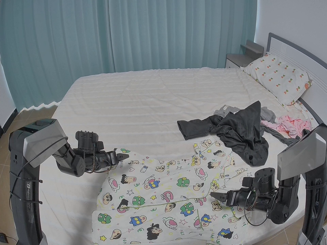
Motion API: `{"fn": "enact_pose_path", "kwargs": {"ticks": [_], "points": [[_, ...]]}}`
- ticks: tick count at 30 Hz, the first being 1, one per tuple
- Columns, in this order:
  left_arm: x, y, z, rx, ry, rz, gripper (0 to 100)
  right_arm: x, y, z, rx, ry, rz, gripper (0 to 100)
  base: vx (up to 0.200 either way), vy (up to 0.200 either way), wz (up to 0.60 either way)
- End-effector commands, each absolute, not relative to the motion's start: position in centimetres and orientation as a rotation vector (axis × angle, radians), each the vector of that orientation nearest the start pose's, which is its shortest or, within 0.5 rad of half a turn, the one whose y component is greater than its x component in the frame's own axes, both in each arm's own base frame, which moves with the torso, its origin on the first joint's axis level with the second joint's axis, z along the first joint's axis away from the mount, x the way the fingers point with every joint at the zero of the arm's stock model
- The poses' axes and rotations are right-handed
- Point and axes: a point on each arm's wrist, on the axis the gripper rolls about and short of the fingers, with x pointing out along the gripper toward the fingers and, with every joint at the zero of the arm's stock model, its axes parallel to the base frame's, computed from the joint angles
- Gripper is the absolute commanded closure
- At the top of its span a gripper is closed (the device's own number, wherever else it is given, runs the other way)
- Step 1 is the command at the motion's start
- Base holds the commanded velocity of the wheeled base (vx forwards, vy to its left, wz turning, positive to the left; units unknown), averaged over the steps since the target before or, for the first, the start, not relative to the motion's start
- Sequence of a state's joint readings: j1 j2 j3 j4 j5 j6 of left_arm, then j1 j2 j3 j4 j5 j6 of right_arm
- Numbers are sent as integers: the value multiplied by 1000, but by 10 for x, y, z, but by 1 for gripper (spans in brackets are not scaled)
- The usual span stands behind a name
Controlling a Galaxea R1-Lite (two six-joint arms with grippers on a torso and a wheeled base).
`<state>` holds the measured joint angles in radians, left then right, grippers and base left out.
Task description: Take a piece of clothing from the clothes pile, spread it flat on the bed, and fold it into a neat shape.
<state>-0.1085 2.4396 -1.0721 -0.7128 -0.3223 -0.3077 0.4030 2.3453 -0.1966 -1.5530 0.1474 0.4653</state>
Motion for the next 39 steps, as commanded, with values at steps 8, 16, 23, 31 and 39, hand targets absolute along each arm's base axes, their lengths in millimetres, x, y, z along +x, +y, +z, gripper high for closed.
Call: {"fn": "enact_pose_path", "kwargs": {"ticks": [8, 16, 23, 31, 39], "points": [[426, -52, -45, -315, 719, -291, 0, 239, 108, -33, 361, 713, 390, 0, 0, 0, 0], [432, -52, -51, -302, 711, -267, 0, 238, 109, -34, 357, 722, 395, 0, 0, 0, 0], [432, -51, -54, -302, 717, -265, 0, 237, 110, -36, 355, 730, 394, 0, 0, 0, 0], [435, -49, -54, -302, 708, -259, 0, 236, 111, -38, 351, 738, 400, 0, 0, 0, 0], [435, -49, -54, -301, 710, -254, 100, 236, 111, -38, 351, 736, 400, 0, 0, 0, 0]]}}
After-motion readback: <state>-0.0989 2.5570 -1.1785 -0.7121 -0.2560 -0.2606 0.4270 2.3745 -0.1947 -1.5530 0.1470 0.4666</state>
